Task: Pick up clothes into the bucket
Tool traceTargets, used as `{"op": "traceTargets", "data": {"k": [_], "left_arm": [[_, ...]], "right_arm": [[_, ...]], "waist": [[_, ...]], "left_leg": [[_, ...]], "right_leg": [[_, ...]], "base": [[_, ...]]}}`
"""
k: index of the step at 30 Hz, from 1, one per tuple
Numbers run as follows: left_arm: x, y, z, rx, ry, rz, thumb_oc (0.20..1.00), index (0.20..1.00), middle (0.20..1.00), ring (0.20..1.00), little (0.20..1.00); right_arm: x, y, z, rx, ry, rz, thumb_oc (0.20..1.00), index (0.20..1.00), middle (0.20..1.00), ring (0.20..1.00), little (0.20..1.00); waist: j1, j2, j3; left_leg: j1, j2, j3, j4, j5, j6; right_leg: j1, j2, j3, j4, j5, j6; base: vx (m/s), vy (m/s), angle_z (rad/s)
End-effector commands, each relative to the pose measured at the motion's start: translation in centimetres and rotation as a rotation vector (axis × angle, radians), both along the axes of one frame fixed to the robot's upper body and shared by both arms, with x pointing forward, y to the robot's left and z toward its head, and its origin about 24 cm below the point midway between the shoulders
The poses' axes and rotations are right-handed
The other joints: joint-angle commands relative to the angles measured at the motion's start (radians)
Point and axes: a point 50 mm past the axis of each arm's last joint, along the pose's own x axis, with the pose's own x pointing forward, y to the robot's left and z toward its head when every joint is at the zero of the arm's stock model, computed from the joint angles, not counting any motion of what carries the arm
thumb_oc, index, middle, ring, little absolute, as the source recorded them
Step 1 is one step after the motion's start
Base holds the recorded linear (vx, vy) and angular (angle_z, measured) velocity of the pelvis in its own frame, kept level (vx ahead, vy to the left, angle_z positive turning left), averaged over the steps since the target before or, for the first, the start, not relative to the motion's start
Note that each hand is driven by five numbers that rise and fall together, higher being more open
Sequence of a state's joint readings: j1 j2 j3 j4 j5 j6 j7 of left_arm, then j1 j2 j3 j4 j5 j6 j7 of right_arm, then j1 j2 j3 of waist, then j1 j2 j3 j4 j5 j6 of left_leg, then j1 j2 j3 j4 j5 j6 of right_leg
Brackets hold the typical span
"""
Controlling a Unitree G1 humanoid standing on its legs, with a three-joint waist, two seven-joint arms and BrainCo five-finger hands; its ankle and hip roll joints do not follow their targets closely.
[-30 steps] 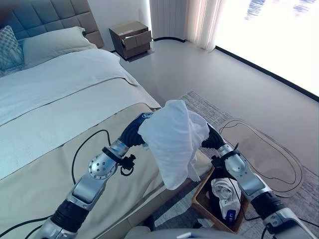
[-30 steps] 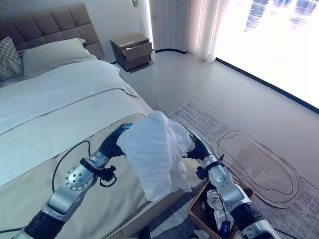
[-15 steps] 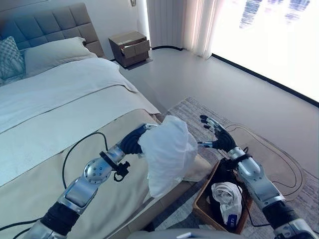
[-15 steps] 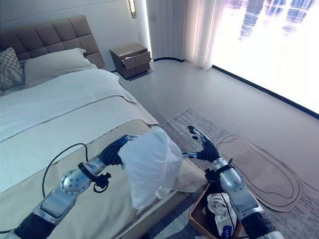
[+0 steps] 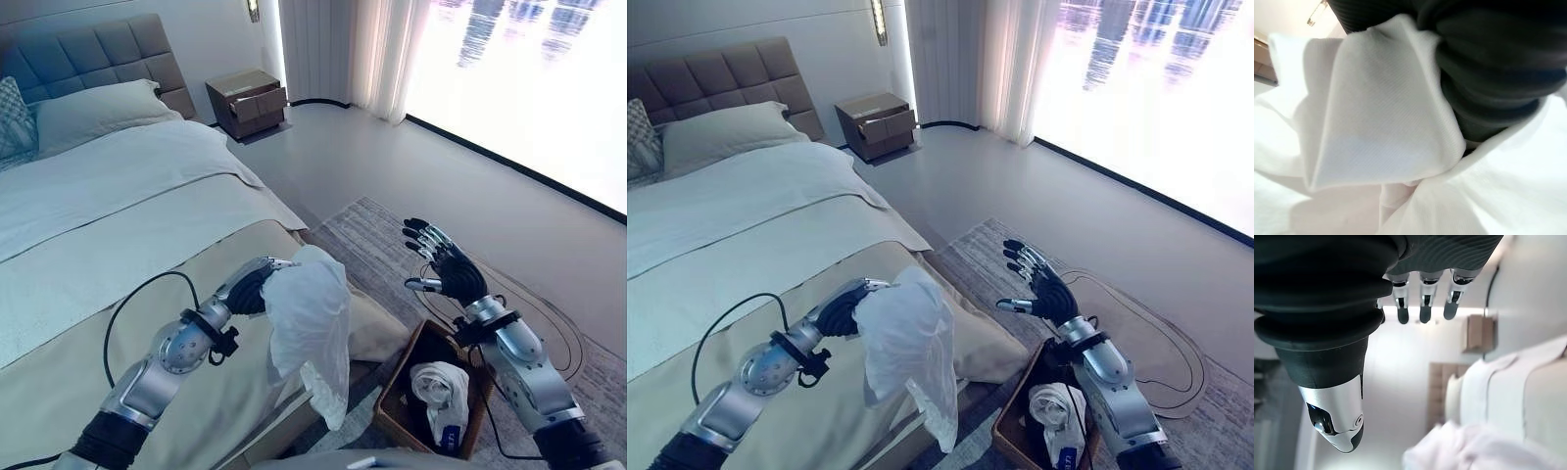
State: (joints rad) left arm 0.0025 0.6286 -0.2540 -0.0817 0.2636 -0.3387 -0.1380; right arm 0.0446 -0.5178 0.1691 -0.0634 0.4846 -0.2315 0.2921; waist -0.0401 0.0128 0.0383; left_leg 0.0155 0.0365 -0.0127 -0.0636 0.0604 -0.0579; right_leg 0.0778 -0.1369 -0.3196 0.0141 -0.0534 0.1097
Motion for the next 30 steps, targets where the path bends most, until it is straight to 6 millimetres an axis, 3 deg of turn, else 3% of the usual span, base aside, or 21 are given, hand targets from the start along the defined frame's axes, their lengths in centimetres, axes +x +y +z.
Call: {"op": "traceTargets", "data": {"k": [1,5,9,14,20,30], "left_arm": [[1.3,0.3,3.3,-0.064,-0.193,0.027,0.200,0.200,0.200,0.200,0.200],[1.6,-0.2,3.7,-0.112,-0.216,0.035,0.200,0.200,0.200,0.200,0.200],[1.7,-0.5,4.3,-0.165,-0.243,0.046,0.200,0.200,0.200,0.200,0.200],[1.8,-1.0,5.1,-0.239,-0.267,0.044,0.200,0.200,0.200,0.200,0.200],[1.4,-1.2,6.1,-0.297,-0.283,0.028,0.200,0.200,0.200,0.200,0.200],[0.8,-1.9,7.5,-0.438,-0.298,-0.004,0.200,0.200,0.200,0.200,0.200]], "right_arm": [[0.1,3.5,2.1,0.120,-0.073,0.196,1.000,1.000,1.000,1.000,1.000],[-0.1,5.9,1.1,0.130,-0.013,0.308,1.000,1.000,1.000,1.000,1.000],[-0.2,7.5,0.7,0.033,-0.019,0.367,1.000,1.000,1.000,1.000,1.000],[0.0,9.3,1.7,-0.093,-0.125,0.408,1.000,1.000,1.000,1.000,1.000],[0.2,10.0,1.3,-0.218,-0.149,0.438,1.000,1.000,1.000,1.000,1.000],[0.8,10.6,-0.2,-0.333,-0.165,0.340,1.000,1.000,1.000,1.000,1.000]], "waist": [[0.001,-0.056,-0.019],[0.005,-0.058,-0.017],[0.006,-0.058,-0.012],[0.010,-0.058,-0.008],[0.014,-0.058,-0.009],[0.014,-0.054,-0.004]], "left_leg": [[-0.001,0.046,0.025,0.048,-0.054,-0.027],[-0.004,0.047,0.024,0.048,-0.052,-0.028],[-0.009,0.047,0.020,0.049,-0.050,-0.029],[-0.015,0.046,0.019,0.053,-0.050,-0.026],[-0.016,0.044,0.018,0.053,-0.049,-0.026],[-0.020,0.041,0.012,0.056,-0.051,-0.020]], "right_leg": [[-0.039,-0.079,0.037,-0.028,0.120,0.070],[-0.040,-0.079,0.036,-0.029,0.122,0.068],[-0.039,-0.079,0.035,-0.031,0.123,0.067],[-0.042,-0.078,0.035,-0.033,0.127,0.066],[-0.039,-0.078,0.032,-0.037,0.128,0.065],[-0.041,-0.080,0.033,-0.037,0.130,0.065]], "base": [[0.00,0.000,0.00],[-0.01,-0.001,-0.01],[0.00,0.000,0.00],[0.00,0.000,0.00],[0.00,0.000,0.00],[0.00,0.000,0.00]]}}
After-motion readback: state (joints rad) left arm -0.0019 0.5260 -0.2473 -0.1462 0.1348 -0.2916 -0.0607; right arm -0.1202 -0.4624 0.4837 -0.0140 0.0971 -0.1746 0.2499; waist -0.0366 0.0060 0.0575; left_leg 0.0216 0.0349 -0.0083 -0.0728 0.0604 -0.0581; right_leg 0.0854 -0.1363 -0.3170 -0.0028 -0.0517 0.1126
